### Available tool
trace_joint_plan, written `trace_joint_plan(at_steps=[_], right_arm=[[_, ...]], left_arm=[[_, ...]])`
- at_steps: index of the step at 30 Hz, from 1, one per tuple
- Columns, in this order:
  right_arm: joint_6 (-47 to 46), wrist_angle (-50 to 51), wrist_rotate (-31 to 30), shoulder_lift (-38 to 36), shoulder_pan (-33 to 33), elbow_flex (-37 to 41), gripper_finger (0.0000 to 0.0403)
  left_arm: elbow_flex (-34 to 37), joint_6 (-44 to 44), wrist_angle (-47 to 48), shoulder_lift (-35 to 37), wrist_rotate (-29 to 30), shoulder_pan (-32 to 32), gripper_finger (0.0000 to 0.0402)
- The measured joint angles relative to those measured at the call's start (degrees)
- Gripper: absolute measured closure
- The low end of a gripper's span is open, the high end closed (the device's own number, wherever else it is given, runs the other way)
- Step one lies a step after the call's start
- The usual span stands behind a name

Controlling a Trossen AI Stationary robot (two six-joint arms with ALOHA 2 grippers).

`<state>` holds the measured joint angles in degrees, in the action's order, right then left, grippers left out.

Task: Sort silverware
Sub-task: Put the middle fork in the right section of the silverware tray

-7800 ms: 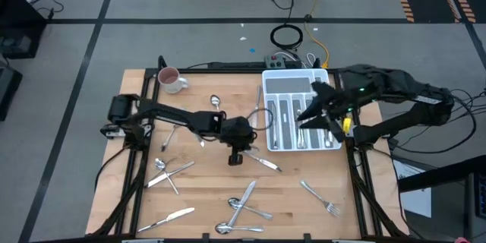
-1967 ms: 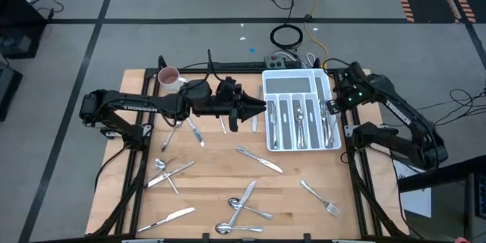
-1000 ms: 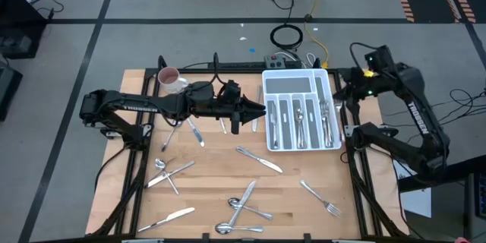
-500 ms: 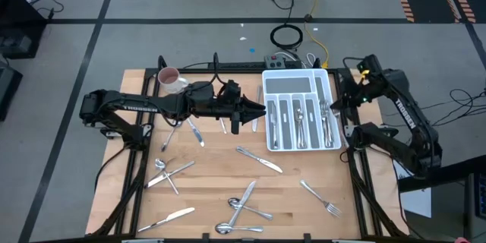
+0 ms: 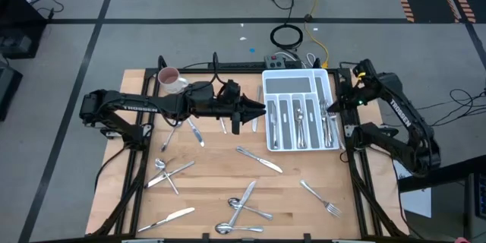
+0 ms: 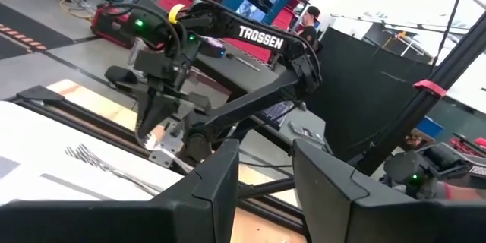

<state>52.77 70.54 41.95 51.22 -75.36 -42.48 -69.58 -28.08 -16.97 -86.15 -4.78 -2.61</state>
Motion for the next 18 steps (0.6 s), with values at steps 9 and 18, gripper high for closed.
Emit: trace_joint_plan(at_steps=[9,18], right_arm=[[-1.7,-7.2,1.3,0.8,-1.3,1.6,0.0403],[-8.6,-14.2,-4.7,-1.6,-1.2,4.2,0.0403]], left_arm=[[0.0,-0.1,0.0,0.0,0.5,0.0,0.0272],[0.0,-0.1,0.0,0.0,0.5,0.0,0.0272]])
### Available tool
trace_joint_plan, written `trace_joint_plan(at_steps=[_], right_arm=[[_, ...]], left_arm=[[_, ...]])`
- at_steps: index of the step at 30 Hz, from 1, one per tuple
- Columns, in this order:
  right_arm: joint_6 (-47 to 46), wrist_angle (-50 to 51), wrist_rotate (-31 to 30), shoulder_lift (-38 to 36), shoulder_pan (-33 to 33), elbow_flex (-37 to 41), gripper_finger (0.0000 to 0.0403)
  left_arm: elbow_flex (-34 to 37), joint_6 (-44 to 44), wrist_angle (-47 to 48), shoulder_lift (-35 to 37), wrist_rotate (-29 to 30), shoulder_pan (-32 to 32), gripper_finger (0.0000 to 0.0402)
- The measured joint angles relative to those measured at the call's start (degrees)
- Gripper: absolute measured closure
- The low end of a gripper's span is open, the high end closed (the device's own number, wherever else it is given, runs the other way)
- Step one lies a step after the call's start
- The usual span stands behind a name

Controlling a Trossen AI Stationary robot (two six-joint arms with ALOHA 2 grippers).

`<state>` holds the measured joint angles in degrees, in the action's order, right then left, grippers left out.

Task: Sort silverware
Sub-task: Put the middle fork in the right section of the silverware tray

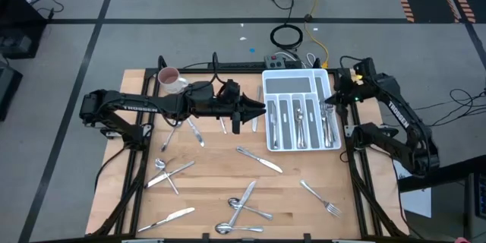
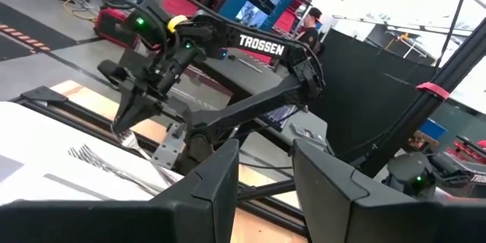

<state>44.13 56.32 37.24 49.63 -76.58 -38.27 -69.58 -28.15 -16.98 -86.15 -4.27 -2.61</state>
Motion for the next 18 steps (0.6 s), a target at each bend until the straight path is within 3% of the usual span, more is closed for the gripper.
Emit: trace_joint_plan(at_steps=[5,10,14,18], right_arm=[[-3.4,-2.6,0.9,-0.6,5.5,-1.7,0.0403],[-22.2,-19.7,13.9,-2.0,7.4,-6.0,0.0403],[-34.4,-24.1,13.7,-3.4,5.1,-4.2,0.0403],[-34.9,-21.6,14.3,-6.6,2.3,0.7,0.0403]], left_arm=[[0.0,0.0,0.0,0.0,0.0,0.1,0.0272],[0.0,0.0,0.0,0.0,0.0,0.1,0.0272],[0.0,0.0,0.0,0.0,0.0,0.1,0.0272],[0.0,-0.1,0.1,0.0,-1.7,0.1,0.0272]])
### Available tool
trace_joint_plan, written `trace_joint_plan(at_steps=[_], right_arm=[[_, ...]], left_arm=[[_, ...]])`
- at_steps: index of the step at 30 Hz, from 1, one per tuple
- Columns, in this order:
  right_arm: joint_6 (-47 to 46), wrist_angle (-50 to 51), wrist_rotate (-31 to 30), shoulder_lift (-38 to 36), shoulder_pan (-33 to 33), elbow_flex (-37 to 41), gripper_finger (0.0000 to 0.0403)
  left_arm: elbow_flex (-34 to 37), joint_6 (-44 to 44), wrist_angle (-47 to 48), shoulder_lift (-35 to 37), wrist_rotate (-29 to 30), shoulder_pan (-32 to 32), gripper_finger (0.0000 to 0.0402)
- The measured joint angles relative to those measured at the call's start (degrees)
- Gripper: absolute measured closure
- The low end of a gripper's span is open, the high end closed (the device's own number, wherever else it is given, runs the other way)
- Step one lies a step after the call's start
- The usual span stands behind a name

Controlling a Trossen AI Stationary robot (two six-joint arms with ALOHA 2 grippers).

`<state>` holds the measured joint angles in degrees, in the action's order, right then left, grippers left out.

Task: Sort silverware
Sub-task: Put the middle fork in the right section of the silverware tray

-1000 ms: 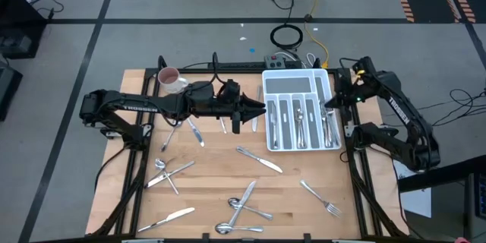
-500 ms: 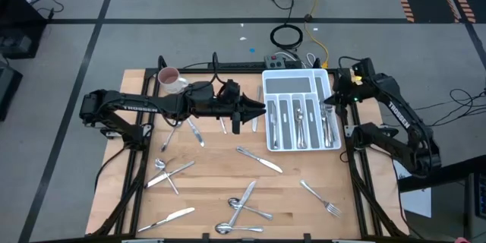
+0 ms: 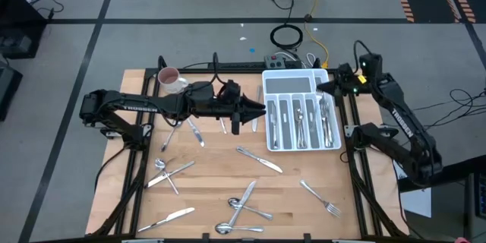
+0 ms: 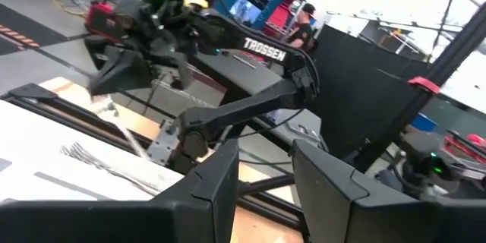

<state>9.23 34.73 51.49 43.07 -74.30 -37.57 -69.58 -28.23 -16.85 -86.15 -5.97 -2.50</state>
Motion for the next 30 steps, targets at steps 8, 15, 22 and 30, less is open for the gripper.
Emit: trace_joint_plan(at_steps=[8,15,22,30], right_arm=[[-12.8,-3.2,-7.0,-1.9,-6.7,1.5,0.0403],[-29.2,1.2,-27.2,-9.9,-1.6,1.5,0.0403],[-24.4,20.7,-40.1,-20.6,1.8,0.7,0.0403],[-20.8,23.5,-48.2,-20.2,1.8,-3.3,0.0403]], left_arm=[[0.0,-0.1,0.1,0.0,-1.2,0.2,0.0272],[0.0,0.1,0.3,0.0,-1.3,0.3,0.0272],[0.0,0.1,2.0,0.0,-1.3,0.3,0.0272],[0.0,0.1,2.6,0.0,-1.3,0.3,0.0272]])
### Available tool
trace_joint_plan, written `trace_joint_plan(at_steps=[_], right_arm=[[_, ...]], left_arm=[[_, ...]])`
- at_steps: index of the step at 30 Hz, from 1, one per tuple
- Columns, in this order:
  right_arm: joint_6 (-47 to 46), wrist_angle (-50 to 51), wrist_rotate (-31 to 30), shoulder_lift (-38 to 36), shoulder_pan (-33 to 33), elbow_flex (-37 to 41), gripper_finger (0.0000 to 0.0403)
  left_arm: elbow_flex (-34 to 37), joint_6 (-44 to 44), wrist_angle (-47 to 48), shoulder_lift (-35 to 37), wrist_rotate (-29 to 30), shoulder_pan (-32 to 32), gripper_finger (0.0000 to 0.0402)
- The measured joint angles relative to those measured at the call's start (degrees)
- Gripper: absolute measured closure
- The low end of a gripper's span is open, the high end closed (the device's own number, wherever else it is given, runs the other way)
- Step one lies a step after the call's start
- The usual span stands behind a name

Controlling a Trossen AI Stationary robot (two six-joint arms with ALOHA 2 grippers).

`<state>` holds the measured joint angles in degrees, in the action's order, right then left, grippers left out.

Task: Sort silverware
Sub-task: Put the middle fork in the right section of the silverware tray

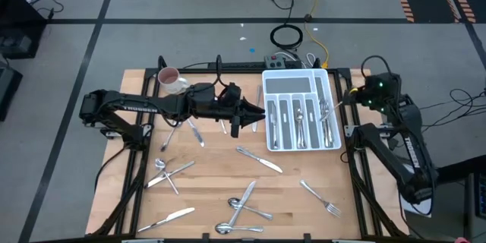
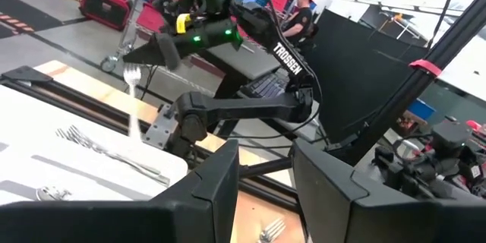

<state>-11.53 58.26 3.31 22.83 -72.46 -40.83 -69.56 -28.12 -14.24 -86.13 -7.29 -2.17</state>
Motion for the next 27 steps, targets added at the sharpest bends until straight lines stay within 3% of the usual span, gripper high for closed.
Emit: trace_joint_plan(at_steps=[2,7,10,12,16,18,21,27], right_arm=[[5.3,4.3,2.0,1.8,0.1,-1.3,0.0403],[8.4,4.6,9.5,5.3,1.2,-1.4,0.0403],[8.7,5.6,10.4,8.2,2.7,-2.1,0.0403],[9.1,7.6,10.3,9.7,4.1,-3.7,0.0403],[13.7,8.2,16.0,10.2,7.7,-9.3,0.0403],[16.9,11.3,13.9,10.6,9.4,-13.2,0.0403],[20.7,16.5,5.7,11.5,11.3,-18.9,0.0403],[32.9,16.5,4.0,11.5,13.7,-28.1,0.0403]], left_arm=[[0.0,0.0,0.0,0.0,0.0,0.0,0.0272],[0.0,0.3,-0.1,0.0,0.0,-0.3,0.0272],[0.0,0.4,0.2,0.0,0.1,-1.0,0.0272],[0.0,0.5,0.3,0.0,0.3,-1.4,0.0272],[0.0,2.0,0.8,0.0,0.3,-2.2,0.0272],[0.0,1.9,1.3,-0.4,0.3,-3.0,0.0272],[0.0,1.5,2.2,-1.1,0.7,-3.9,0.0272],[0.0,1.4,1.5,-2.4,1.7,-3.8,0.0272]])
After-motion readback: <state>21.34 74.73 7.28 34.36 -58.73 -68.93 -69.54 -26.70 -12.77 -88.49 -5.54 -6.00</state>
